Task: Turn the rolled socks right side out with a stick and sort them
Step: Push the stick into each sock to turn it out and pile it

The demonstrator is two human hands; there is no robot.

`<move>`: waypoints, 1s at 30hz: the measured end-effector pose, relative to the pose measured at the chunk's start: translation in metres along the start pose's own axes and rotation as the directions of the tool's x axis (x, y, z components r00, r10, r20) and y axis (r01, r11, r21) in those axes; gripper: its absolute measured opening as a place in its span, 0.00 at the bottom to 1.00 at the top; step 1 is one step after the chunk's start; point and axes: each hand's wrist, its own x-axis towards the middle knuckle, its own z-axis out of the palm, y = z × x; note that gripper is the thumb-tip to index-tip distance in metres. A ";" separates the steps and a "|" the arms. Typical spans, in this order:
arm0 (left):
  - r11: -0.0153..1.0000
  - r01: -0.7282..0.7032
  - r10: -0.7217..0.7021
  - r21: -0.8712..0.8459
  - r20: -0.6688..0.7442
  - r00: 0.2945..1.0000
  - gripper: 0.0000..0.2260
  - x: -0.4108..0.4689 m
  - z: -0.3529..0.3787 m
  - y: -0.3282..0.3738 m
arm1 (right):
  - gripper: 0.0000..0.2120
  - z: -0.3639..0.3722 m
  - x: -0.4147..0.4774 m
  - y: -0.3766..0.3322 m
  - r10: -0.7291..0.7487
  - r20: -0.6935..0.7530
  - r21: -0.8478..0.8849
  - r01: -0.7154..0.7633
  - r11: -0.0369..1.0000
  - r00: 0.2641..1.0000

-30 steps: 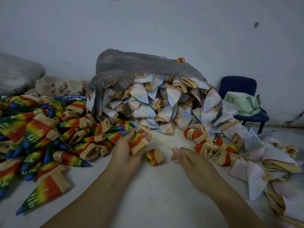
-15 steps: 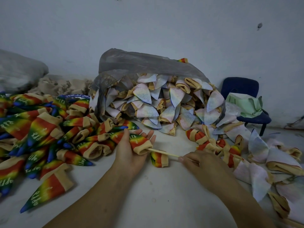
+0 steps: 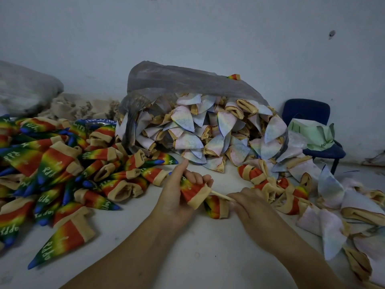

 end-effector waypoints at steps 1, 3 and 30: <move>1.000 -0.005 0.006 0.022 -0.007 1.000 0.18 0.000 0.000 0.000 | 0.12 -0.003 0.000 0.002 0.013 -0.019 -0.009 -0.013 1.000 1.000; 0.994 -0.027 0.030 0.104 -0.030 0.999 0.18 0.001 0.000 -0.001 | 0.11 -0.009 -0.003 0.004 0.039 -0.065 -0.022 -0.040 0.999 0.997; 0.992 -0.069 0.083 0.106 -0.127 0.988 0.28 0.000 -0.001 -0.015 | 0.27 -0.008 -0.007 -0.010 0.030 -0.102 -0.051 -0.035 0.998 0.994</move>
